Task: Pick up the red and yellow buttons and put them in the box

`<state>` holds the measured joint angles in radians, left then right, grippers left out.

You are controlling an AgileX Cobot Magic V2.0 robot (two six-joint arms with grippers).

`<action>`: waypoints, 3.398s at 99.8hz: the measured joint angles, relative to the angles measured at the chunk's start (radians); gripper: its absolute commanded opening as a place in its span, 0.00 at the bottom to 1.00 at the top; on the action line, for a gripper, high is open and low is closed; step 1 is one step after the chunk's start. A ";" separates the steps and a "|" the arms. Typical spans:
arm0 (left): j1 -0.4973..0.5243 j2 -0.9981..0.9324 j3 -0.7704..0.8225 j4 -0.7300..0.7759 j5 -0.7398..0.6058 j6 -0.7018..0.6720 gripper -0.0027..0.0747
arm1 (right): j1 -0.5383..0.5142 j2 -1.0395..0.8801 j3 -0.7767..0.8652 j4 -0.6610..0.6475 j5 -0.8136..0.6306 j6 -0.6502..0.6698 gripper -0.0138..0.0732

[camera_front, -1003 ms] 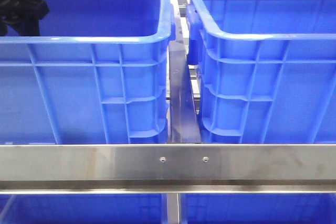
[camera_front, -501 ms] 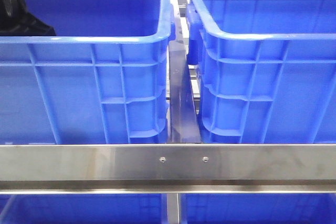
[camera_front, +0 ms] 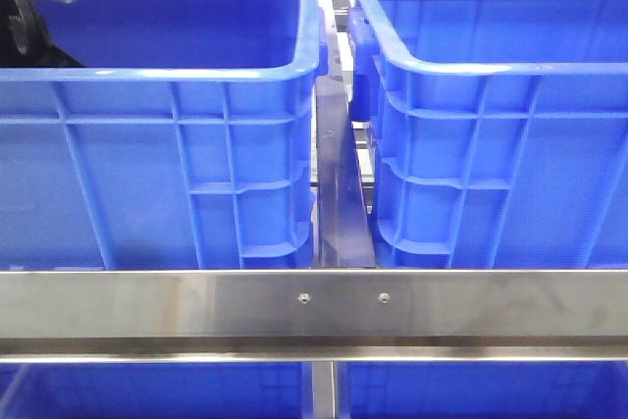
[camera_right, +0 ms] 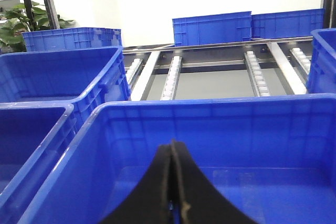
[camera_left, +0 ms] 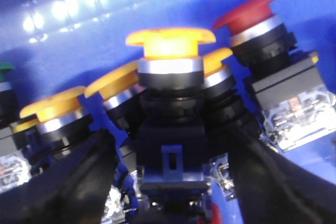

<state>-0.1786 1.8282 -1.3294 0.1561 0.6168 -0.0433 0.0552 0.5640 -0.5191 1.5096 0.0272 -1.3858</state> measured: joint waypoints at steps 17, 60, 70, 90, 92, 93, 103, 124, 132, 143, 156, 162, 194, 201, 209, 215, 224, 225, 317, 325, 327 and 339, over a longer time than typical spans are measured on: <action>0.000 0.000 0.000 0.000 0.000 0.000 0.21 | 0.000 0.000 0.000 0.000 -0.002 0.000 0.08; 0.000 -0.171 0.000 -0.046 0.051 0.000 0.01 | 0.000 0.000 0.000 0.000 -0.002 0.000 0.08; -0.019 -0.247 0.000 -0.055 0.072 0.000 0.01 | 0.000 0.000 0.000 0.000 -0.002 0.000 0.08; -0.129 -0.400 0.004 -0.064 0.115 0.000 0.01 | 0.000 0.000 0.000 0.000 -0.002 0.000 0.08; -0.144 -0.416 0.004 -0.064 0.120 0.000 0.01 | 0.000 0.000 0.000 0.000 -0.002 0.000 0.08; -0.150 -0.427 0.004 -0.064 0.120 0.000 0.01 | 0.000 0.000 0.000 0.000 -0.002 0.000 0.08; -0.234 -0.500 0.004 -0.064 0.133 0.000 0.01 | 0.000 0.000 0.000 0.000 -0.002 0.000 0.08; -0.453 -0.616 0.004 -0.071 0.167 0.000 0.01 | 0.000 0.000 0.000 0.000 -0.002 -0.002 0.08; -0.541 -0.637 0.004 -0.073 0.181 0.000 0.01 | 0.000 0.000 0.000 0.000 -0.002 -0.002 0.08; -0.636 -0.644 0.004 -0.075 0.196 0.000 0.01 | 0.000 0.000 0.000 0.000 -0.002 -0.002 0.09; -0.734 -0.644 0.006 -0.079 0.202 0.000 0.01 | 0.000 0.000 0.000 0.000 -0.002 -0.002 0.18; -0.765 -0.644 0.007 -0.079 0.202 0.000 0.01 | 0.000 0.000 0.000 0.000 -0.002 -0.002 0.25; -0.788 -0.635 0.009 -0.079 0.202 0.000 0.01 | 0.000 0.000 0.000 0.084 -0.002 -0.002 0.78; -0.788 -0.633 0.009 -0.079 0.202 0.000 0.01 | 0.000 0.000 0.000 0.137 0.007 -0.002 0.81; -0.788 -0.633 0.009 -0.079 0.202 0.000 0.01 | 0.000 0.000 0.000 0.195 0.052 -0.002 0.81; -0.788 -0.633 0.009 -0.079 0.202 0.000 0.01 | 0.000 0.000 0.000 0.242 0.111 -0.002 0.81; -0.788 -0.633 0.009 -0.079 0.202 0.000 0.01 | 0.000 0.005 0.000 0.280 0.234 0.015 0.81; -0.788 -0.633 0.009 -0.079 0.202 0.000 0.01 | 0.000 0.005 0.000 0.283 0.254 0.020 0.81; -0.788 -0.633 0.009 -0.079 0.202 0.000 0.01 | 0.163 0.526 -0.224 0.265 0.971 0.390 0.81; -0.788 -0.633 0.009 -0.079 0.202 0.000 0.01 | 0.194 0.553 -0.247 0.263 0.954 0.390 0.81; -0.788 -0.633 0.009 -0.079 0.202 0.000 0.01 | 0.201 0.560 -0.253 0.263 0.951 0.390 0.81; -0.788 -0.633 0.009 -0.079 0.202 0.000 0.01 | 0.234 0.603 -0.295 0.263 0.944 0.390 0.79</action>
<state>-0.9668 1.1949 -1.3203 0.0774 0.8188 -0.0433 0.2895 1.1668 -0.8144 1.7723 0.9707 -0.9962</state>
